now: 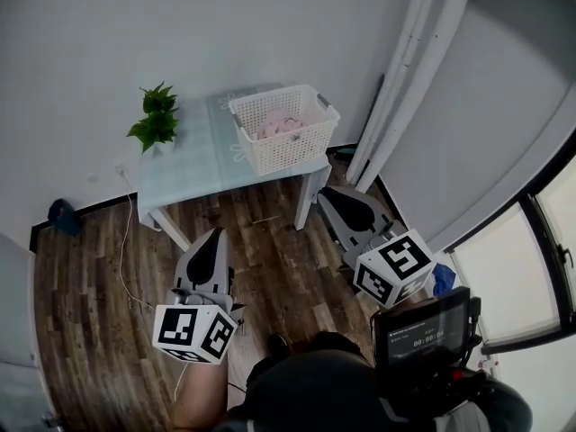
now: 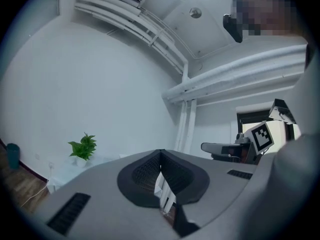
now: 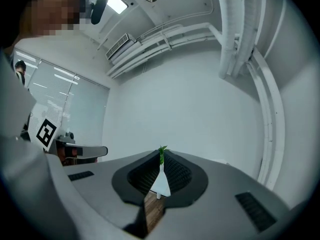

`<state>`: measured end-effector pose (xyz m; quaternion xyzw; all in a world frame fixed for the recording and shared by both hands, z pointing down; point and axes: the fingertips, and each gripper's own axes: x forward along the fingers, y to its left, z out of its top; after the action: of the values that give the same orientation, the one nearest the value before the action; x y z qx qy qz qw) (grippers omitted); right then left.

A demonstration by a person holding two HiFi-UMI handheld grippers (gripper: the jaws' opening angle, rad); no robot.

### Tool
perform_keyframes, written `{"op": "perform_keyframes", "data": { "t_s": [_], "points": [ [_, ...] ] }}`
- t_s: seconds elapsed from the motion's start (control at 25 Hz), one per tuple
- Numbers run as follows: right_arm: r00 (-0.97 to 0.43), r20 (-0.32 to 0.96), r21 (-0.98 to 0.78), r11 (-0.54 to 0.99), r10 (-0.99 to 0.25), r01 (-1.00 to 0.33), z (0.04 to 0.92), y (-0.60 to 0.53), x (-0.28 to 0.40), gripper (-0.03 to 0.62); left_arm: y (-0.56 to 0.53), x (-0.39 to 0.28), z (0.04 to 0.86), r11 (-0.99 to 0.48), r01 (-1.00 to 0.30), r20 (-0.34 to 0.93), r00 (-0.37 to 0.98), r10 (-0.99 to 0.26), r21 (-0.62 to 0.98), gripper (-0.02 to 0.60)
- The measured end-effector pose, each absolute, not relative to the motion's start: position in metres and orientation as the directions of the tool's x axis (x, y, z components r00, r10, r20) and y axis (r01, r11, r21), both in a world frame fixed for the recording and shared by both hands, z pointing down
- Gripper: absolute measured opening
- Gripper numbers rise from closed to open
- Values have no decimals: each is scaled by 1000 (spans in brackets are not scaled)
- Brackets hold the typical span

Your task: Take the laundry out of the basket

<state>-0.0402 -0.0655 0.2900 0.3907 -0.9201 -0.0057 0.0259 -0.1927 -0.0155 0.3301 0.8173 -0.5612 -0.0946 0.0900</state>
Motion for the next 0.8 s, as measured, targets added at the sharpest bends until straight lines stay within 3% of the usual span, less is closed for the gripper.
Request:
{"op": "perform_keyframes", "data": {
  "t_s": [0.8],
  "points": [
    [-720,-3,-17,720,-694,-694,298,-192,-38,18,-132,-193,324,-309,-932,-41,307,-951,191,9]
  ]
}}
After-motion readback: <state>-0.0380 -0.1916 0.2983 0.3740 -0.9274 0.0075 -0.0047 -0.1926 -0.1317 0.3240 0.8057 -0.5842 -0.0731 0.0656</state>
